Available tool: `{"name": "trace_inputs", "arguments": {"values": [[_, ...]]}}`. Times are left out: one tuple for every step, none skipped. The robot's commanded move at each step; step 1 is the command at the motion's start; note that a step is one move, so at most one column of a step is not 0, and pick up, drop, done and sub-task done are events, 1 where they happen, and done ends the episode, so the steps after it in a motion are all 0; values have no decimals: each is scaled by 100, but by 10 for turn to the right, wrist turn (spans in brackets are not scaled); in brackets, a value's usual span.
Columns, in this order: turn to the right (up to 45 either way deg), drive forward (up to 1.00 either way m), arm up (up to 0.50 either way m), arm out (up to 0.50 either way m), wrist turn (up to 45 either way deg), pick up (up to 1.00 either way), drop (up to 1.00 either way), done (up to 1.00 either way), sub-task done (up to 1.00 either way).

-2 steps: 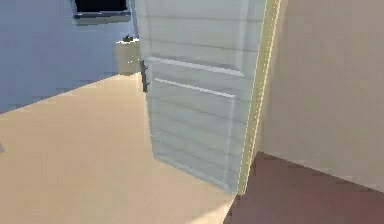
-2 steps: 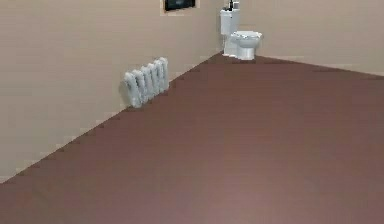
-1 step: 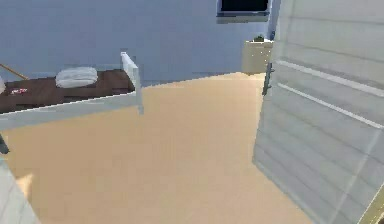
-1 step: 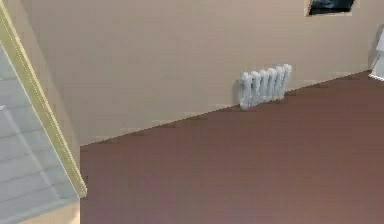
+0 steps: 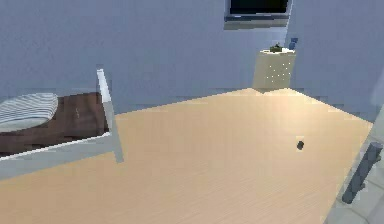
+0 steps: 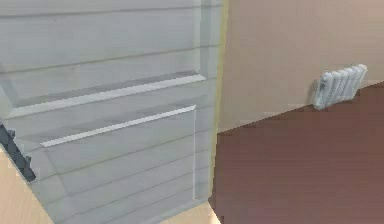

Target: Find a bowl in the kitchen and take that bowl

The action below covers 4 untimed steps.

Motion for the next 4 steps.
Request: {"name": "trace_inputs", "arguments": {"values": [[-30,0,0,0,0,0,0,0,0],[0,65,0,0,0,0,0,0,0],[450,0,0,0,0,0,0,0,0],[30,0,0,0,0,0,0,0,0]]}}
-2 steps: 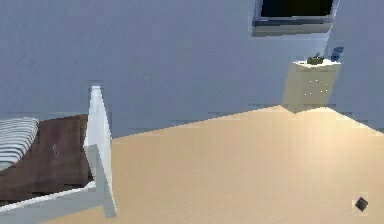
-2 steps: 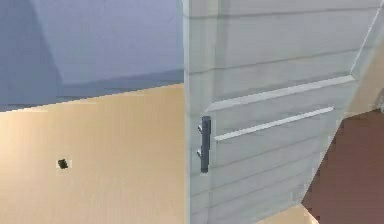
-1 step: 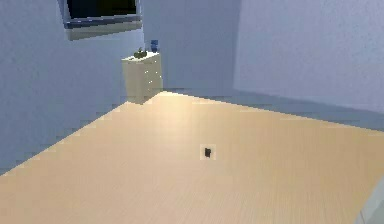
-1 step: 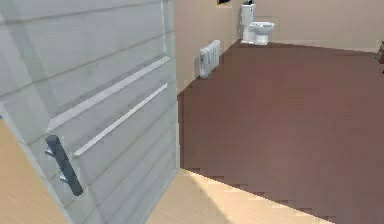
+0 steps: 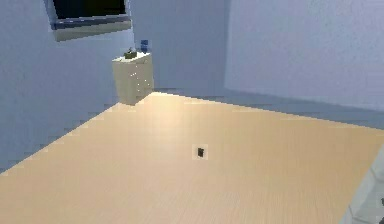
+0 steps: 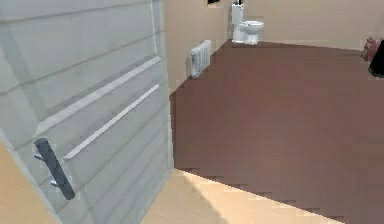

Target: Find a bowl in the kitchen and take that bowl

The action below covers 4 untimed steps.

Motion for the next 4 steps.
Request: {"name": "trace_inputs", "arguments": {"values": [[450,0,0,0,0,0,0,0,0],[450,0,0,0,0,0,0,0,0],[450,0,0,0,0,0,0,0,0],[210,0,0,0,0,0,0,0,0]]}}
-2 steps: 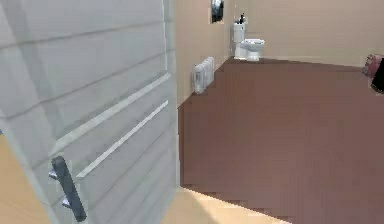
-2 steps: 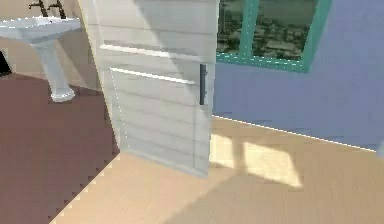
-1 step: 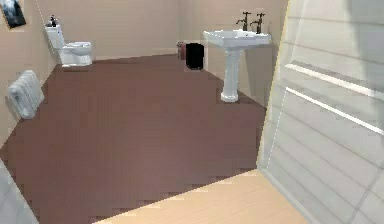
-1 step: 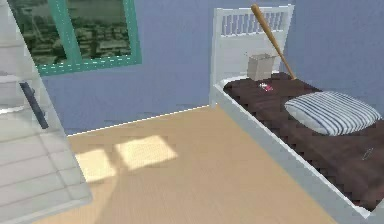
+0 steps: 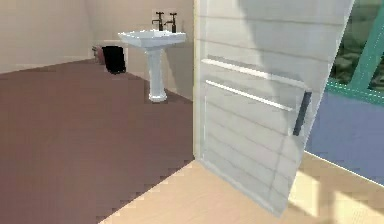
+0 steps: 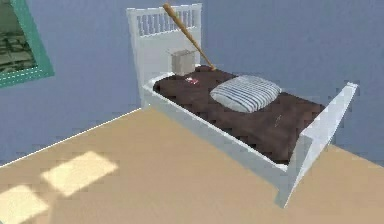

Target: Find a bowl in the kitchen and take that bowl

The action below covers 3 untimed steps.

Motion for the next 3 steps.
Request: {"name": "trace_inputs", "arguments": {"values": [[0,20,0,0,0,0,0,0,0],[-450,0,0,0,0,0,0,0,0],[-450,0,0,0,0,0,0,0,0]]}}
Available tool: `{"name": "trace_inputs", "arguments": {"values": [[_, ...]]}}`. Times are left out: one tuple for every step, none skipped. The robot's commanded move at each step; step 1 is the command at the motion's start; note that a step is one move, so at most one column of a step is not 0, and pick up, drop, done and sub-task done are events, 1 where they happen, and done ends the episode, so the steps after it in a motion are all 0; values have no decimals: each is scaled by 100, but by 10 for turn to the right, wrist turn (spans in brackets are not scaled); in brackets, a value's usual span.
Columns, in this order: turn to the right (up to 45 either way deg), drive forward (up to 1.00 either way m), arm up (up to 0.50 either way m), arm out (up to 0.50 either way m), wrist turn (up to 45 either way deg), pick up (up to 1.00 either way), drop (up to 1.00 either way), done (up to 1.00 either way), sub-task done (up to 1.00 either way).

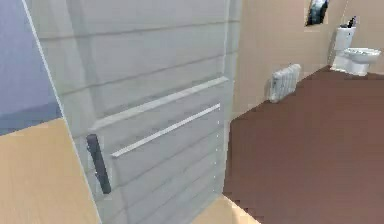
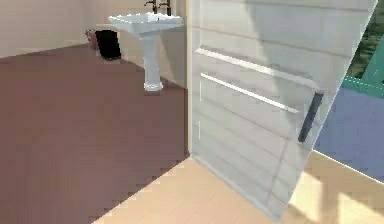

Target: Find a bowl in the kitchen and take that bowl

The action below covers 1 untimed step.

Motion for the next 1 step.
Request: {"name": "trace_inputs", "arguments": {"values": [[-450,0,0,0,0,0,0,0,0]]}}
